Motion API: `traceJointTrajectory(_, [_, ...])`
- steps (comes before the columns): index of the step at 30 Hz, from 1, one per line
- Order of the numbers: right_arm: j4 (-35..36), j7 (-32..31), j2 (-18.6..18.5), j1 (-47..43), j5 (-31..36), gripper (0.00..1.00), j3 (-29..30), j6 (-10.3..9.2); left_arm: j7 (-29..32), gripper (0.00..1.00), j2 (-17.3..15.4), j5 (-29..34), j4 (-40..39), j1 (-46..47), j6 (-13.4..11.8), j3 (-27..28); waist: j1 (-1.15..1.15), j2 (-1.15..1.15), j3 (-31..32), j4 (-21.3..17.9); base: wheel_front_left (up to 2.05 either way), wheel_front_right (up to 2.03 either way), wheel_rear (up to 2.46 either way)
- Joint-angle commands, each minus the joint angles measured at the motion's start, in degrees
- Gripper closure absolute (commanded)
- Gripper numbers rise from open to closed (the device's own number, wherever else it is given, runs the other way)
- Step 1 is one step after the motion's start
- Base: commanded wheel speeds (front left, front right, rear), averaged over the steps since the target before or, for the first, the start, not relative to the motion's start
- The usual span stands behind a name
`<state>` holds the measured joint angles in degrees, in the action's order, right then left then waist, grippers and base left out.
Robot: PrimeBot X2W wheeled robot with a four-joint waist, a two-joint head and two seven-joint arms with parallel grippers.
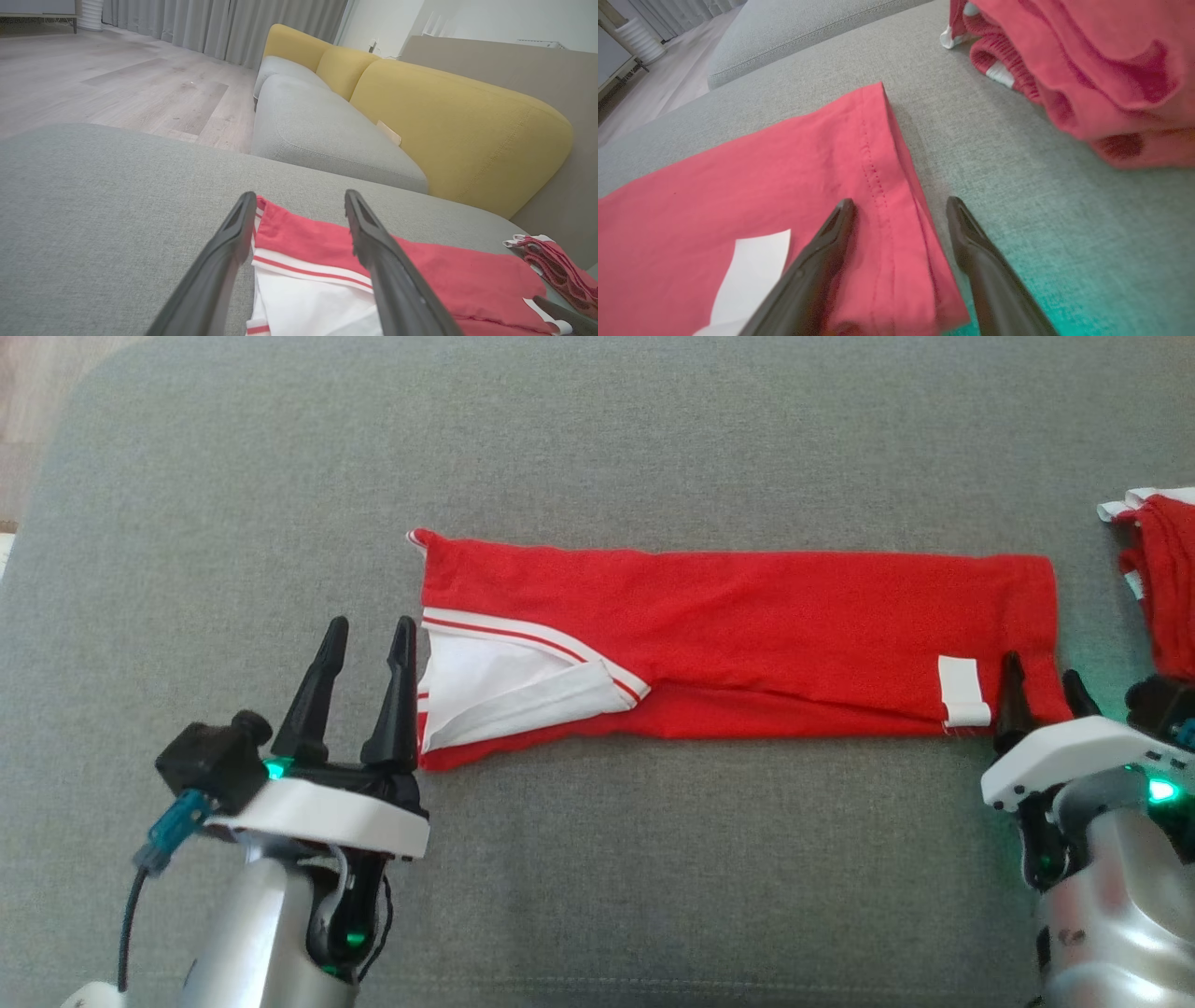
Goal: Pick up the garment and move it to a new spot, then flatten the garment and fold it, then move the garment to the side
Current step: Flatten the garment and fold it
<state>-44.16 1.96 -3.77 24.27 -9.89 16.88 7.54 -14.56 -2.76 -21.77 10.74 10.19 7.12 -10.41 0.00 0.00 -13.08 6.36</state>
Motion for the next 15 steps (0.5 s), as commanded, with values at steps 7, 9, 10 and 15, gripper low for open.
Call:
traceJointTrajectory(7, [-3.0,-0.6,0.8,2.6,-0.4,1.0,-1.9,-0.05,-0.4,0.0,-0.3,-0.2,-1.4,2.7,0.4,1.9,0.0,0.0,0.1,-0.6,0.0,0.0,0.0])
traceJointTrajectory(9, [-3.0,0.3,0.8,2.8,-0.5,1.0,-1.7,-0.05,-0.4,0.0,-0.3,-0.2,-1.2,2.6,0.4,1.8,0.0,0.0,0.5,-1.0,0.0,0.0,0.0])
traceJointTrajectory(10, [-2.9,0.9,0.8,2.9,-0.4,1.0,-1.3,-0.05,-0.4,0.0,-0.3,-0.2,-1.2,2.6,0.4,1.8,0.0,0.0,0.8,-1.1,0.0,0.0,0.0])
traceJointTrajectory(15, [-2.2,2.4,-1.6,3.5,0.9,1.0,1.8,-0.05,-0.4,0.0,-0.3,-0.2,-0.9,2.3,0.4,1.7,0.0,0.0,2.4,-1.7,0.0,0.0,0.0])
